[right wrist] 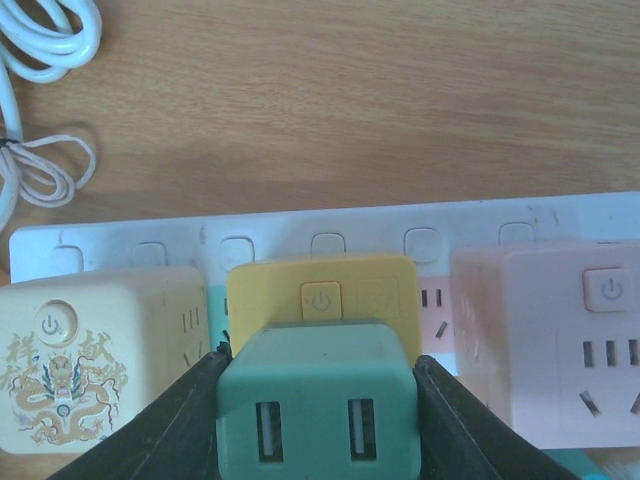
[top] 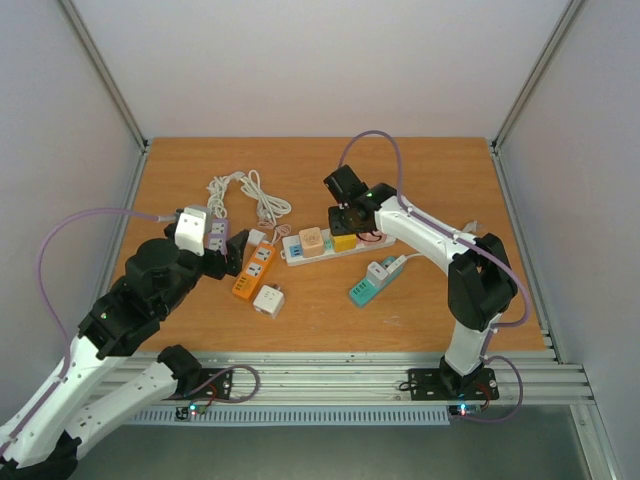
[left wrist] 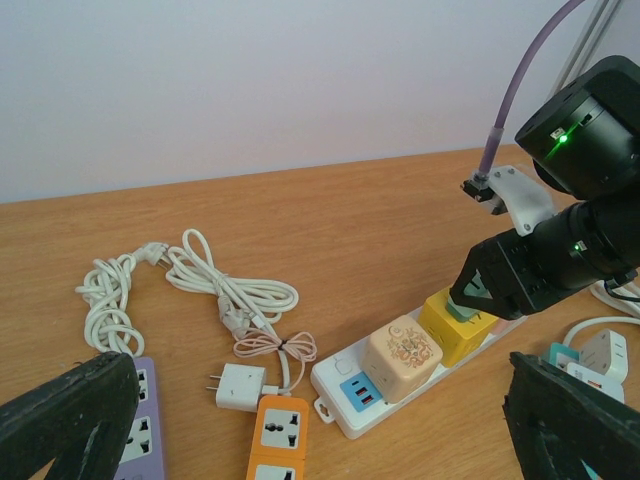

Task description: Insert the plug

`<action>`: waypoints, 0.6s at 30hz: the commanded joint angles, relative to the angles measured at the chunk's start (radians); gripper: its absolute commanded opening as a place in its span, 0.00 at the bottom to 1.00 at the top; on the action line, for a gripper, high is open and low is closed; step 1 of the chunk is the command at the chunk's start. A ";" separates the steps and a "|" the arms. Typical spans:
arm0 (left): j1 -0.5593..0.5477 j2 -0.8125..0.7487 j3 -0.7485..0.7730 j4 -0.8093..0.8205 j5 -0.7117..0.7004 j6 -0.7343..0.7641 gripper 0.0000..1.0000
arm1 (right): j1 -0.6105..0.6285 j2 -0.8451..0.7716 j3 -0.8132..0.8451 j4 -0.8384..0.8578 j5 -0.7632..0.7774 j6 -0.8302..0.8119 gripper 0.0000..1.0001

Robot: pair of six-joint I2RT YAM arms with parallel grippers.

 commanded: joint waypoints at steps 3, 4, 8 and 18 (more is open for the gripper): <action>0.000 0.013 -0.010 0.020 0.001 0.006 0.99 | -0.002 0.182 -0.105 -0.198 0.016 0.082 0.18; 0.001 0.015 -0.011 0.020 0.001 0.006 1.00 | -0.001 0.186 -0.106 -0.200 0.027 0.085 0.18; 0.000 0.024 -0.011 0.020 0.000 0.006 0.99 | 0.002 0.162 -0.092 -0.202 0.055 0.087 0.26; 0.002 0.165 0.048 -0.042 -0.022 -0.042 0.99 | 0.019 -0.032 0.135 -0.198 0.020 0.006 0.65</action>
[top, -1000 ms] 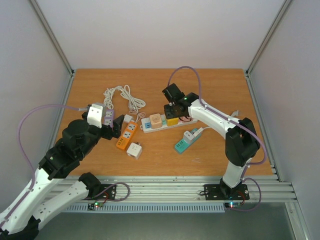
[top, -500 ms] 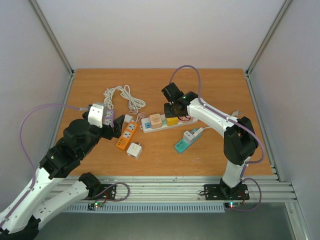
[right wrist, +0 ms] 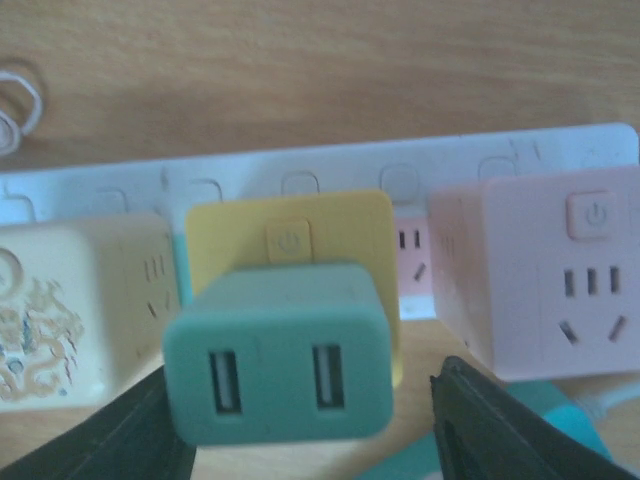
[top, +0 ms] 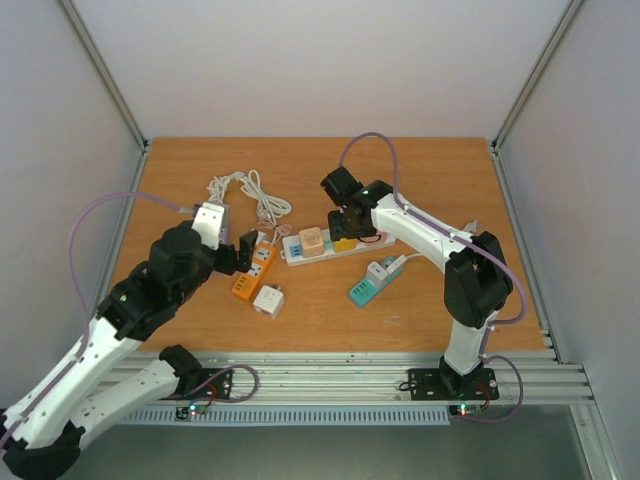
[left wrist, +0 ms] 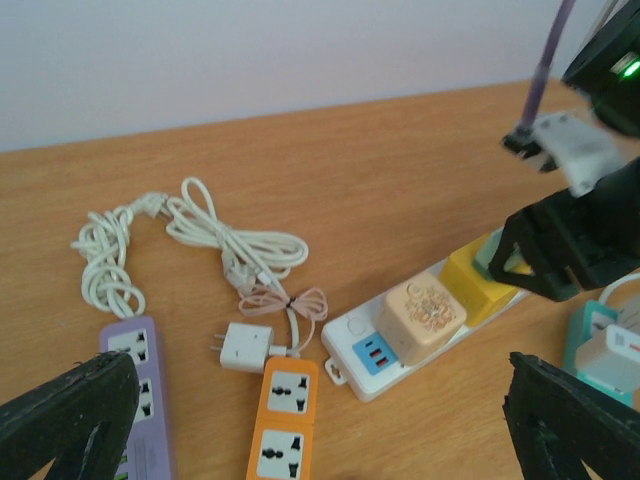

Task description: Insert the plug

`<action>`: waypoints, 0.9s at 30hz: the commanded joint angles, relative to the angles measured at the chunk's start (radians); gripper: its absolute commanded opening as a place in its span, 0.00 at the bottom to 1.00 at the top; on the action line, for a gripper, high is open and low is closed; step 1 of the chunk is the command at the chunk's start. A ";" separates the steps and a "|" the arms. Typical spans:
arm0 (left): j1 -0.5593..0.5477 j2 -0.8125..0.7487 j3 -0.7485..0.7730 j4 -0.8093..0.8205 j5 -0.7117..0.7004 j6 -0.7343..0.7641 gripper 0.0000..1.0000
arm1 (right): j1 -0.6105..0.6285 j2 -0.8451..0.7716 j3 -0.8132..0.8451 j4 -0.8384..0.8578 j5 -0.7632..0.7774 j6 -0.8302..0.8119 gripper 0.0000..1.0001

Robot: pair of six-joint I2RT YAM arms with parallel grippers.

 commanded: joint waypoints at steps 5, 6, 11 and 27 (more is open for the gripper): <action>0.002 0.202 0.110 -0.059 -0.074 -0.097 0.99 | 0.002 -0.137 0.085 -0.068 -0.049 -0.035 0.74; 0.002 0.236 0.120 -0.061 -0.080 -0.114 0.99 | 0.003 -0.160 0.065 -0.057 -0.057 -0.035 0.74; 0.069 0.442 0.148 -0.031 -0.040 -0.196 0.96 | 0.003 -0.293 -0.069 -0.005 -0.070 -0.008 0.75; 0.352 1.026 0.304 0.005 0.301 -0.231 0.67 | 0.018 -0.490 -0.319 0.089 -0.197 0.102 0.70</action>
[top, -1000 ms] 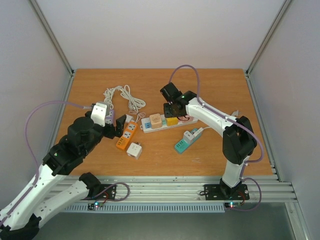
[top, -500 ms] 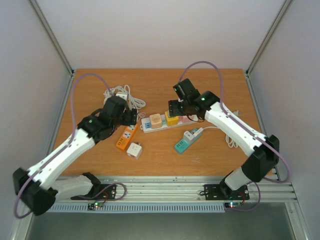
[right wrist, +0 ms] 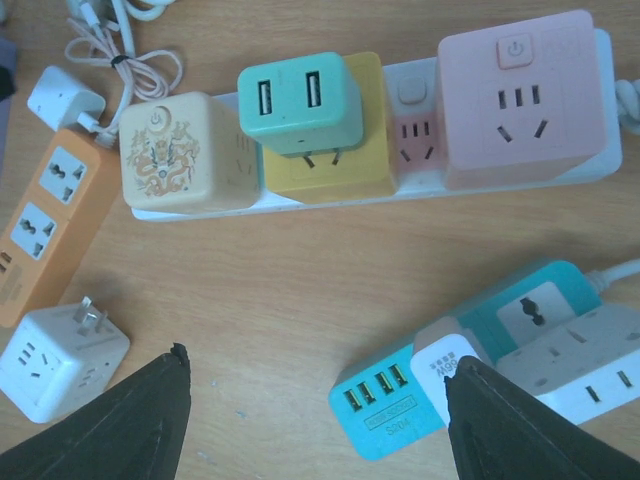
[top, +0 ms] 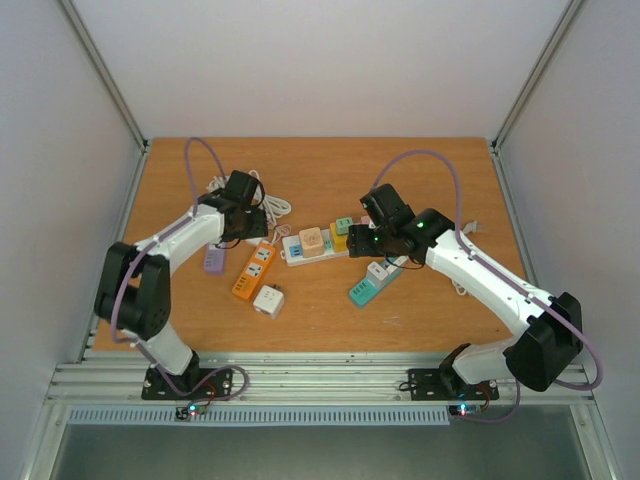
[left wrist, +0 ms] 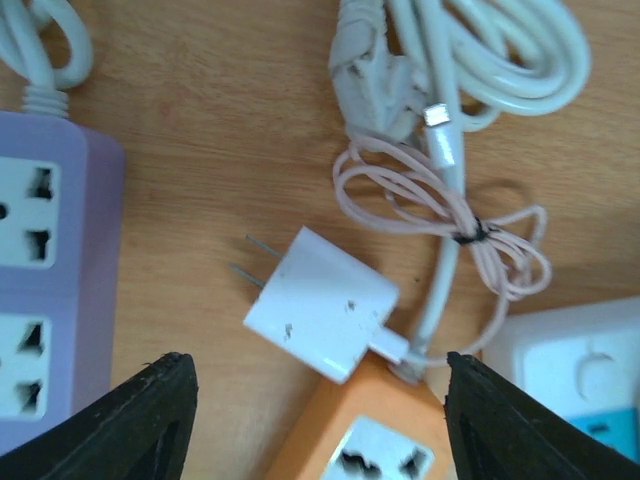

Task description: Insert the plug

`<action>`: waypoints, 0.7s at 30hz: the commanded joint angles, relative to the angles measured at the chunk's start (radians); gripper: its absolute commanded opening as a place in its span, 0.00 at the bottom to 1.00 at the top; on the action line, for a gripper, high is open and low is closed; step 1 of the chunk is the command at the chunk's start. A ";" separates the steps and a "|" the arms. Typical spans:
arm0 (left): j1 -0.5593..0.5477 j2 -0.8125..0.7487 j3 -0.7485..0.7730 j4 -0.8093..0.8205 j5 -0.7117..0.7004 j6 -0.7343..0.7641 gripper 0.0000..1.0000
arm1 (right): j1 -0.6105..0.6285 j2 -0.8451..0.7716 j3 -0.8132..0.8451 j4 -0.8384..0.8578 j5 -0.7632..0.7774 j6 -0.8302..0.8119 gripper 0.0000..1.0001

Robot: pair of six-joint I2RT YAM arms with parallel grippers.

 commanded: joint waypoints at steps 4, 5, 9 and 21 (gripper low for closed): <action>0.043 0.145 0.097 0.009 0.129 0.057 0.65 | 0.024 -0.029 -0.007 0.045 -0.056 0.037 0.66; 0.043 0.154 0.096 0.014 0.125 0.062 0.65 | 0.025 -0.030 -0.009 0.045 -0.057 0.039 0.66; 0.042 0.201 0.117 -0.010 0.108 0.064 0.67 | 0.027 -0.033 -0.016 0.054 -0.060 0.046 0.66; 0.042 0.276 0.131 -0.003 0.092 0.035 0.65 | 0.033 -0.019 -0.015 0.054 -0.055 0.052 0.66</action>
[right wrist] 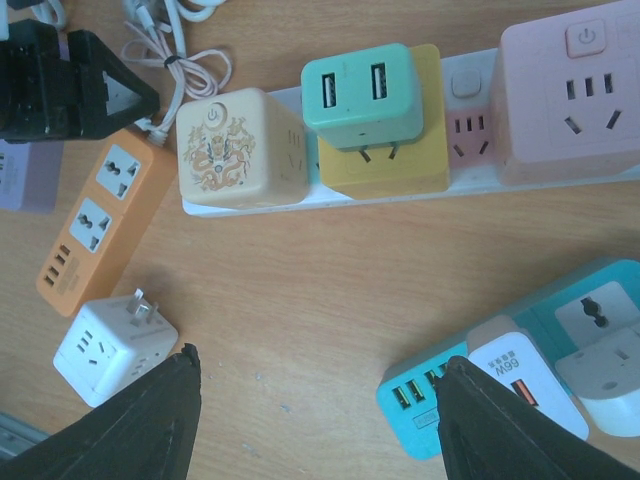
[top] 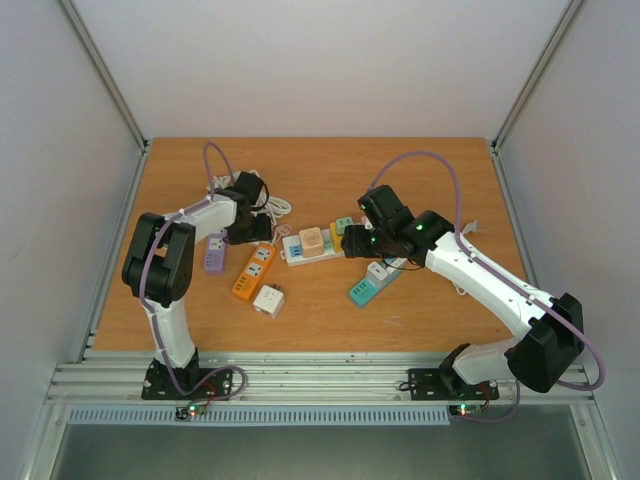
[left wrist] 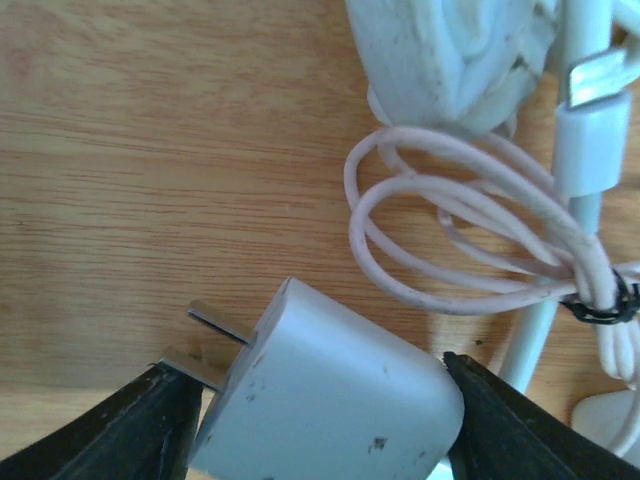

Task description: Insert the plug

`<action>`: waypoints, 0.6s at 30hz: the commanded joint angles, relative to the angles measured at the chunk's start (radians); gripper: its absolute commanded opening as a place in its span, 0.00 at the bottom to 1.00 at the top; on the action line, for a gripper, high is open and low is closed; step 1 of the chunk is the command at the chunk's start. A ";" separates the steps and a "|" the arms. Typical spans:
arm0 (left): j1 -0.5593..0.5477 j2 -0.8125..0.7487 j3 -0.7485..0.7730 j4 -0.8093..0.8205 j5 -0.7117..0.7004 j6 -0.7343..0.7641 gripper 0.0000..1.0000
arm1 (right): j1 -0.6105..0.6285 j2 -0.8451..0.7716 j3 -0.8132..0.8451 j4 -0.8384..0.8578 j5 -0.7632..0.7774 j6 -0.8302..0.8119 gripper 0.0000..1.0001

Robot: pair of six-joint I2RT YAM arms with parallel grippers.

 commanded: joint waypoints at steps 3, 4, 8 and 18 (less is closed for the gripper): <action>0.000 0.023 0.027 0.009 -0.007 -0.007 0.60 | 0.014 -0.009 -0.008 0.016 0.001 0.011 0.66; 0.000 0.022 0.026 0.010 -0.005 -0.006 0.58 | 0.014 -0.009 -0.008 0.016 0.004 0.009 0.65; 0.001 -0.021 -0.004 0.046 0.014 -0.002 0.56 | 0.015 -0.008 0.008 0.002 0.025 -0.010 0.65; 0.000 -0.324 -0.121 0.175 0.086 -0.119 0.55 | 0.026 -0.030 -0.012 0.128 -0.040 -0.048 0.65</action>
